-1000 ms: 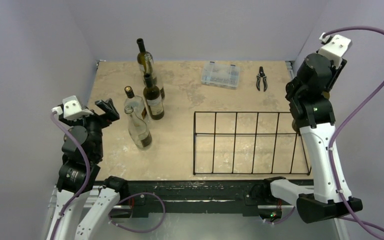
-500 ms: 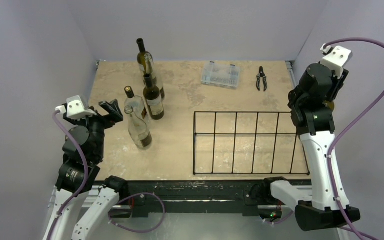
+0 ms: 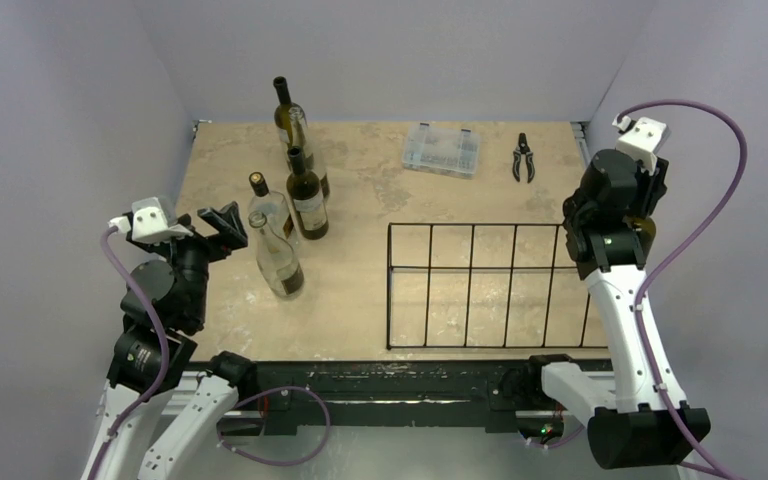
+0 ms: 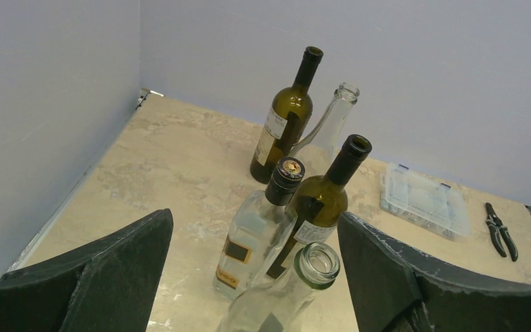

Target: Put the wine bottle on the wine rack

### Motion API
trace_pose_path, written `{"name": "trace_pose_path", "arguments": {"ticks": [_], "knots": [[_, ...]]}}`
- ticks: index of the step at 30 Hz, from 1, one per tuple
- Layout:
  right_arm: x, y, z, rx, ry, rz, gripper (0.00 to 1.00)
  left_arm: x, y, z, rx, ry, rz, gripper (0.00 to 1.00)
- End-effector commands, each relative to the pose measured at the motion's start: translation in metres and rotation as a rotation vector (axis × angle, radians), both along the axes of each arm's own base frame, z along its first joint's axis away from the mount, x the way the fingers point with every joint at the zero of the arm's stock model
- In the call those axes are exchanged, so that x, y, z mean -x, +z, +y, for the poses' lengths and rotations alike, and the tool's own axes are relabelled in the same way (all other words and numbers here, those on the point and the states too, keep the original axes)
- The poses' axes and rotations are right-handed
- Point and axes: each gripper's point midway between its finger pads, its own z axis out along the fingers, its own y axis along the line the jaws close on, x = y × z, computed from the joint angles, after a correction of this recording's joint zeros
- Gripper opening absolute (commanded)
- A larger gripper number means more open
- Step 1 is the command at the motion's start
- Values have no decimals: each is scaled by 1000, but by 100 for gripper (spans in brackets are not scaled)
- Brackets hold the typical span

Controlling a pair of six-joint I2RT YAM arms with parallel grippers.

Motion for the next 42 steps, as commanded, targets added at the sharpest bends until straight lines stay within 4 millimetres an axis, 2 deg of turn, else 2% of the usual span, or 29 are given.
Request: {"name": "trace_pose_path", "arguments": {"ticks": [1,7,15,18,21,31,42], "knots": [[17,30,-6,21,-28,-151,0,8,18,2,26,-1,-60,89],[20,13,-8,-6,-18,-167,0,12,21,4,30,1,-76,90],[23,-50,-11,-32,-61,-99,0,14,22,3,33,-6,-83,90],[30,-64,-12,-29,-59,-121,0,14,22,0,35,-19,-83,90],[35,-73,-11,-26,-52,-136,0,13,22,0,33,-18,-79,90],[26,-97,-9,-74,-58,-89,0,14,22,3,32,-9,-83,90],[35,-110,-13,-76,-131,1,0,15,23,2,32,-12,-87,90]]}}
